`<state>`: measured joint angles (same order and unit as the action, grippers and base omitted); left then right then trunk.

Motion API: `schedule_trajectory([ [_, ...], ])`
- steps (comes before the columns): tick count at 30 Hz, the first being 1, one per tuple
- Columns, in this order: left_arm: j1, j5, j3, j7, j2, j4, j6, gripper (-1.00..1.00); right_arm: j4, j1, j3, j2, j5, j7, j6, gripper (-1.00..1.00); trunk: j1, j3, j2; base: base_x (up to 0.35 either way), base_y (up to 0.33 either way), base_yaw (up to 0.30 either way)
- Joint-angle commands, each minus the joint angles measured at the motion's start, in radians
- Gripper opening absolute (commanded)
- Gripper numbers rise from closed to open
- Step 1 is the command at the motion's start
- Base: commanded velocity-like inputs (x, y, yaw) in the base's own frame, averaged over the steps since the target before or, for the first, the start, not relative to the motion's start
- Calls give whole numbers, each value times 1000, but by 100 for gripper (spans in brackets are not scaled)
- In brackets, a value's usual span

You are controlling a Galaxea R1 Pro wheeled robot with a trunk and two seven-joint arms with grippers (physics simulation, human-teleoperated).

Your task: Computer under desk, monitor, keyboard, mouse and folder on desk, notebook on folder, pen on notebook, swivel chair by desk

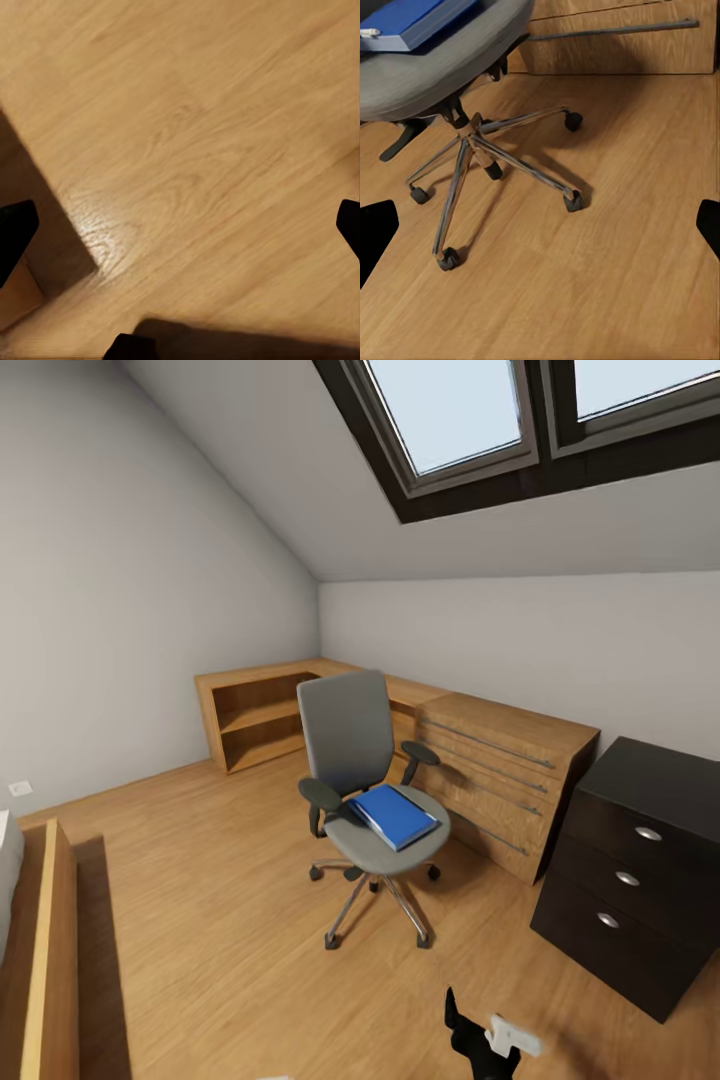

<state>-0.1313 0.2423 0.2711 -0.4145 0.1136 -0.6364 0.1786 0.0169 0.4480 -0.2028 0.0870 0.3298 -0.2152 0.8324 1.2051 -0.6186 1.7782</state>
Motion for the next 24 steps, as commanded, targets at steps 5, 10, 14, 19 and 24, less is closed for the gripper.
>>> schedule_trajectory([
  [5,-1,6,42,-8,-3,125,-144,100,3,-3,-6,-23,5,-7,18,100,-19,15,-35,0,0,-37],
  [10,-1,6,48,-7,-2,153,-175,100,3,-4,-5,-29,5,-6,21,100,-39,33,-70,0,0,-162],
  [14,-1,6,50,-7,-2,166,-183,100,3,-4,-5,-31,5,-6,22,100,-54,48,-98,0,0,-211],
  [19,-1,6,51,-7,-3,173,-188,100,3,-5,-4,-31,5,-6,23,100,-73,67,-133,0,0,-229],
  [24,-1,6,51,-7,-3,180,-190,100,3,-5,-4,-32,5,-6,23,100,-92,85,-168,0,0,-236],
])
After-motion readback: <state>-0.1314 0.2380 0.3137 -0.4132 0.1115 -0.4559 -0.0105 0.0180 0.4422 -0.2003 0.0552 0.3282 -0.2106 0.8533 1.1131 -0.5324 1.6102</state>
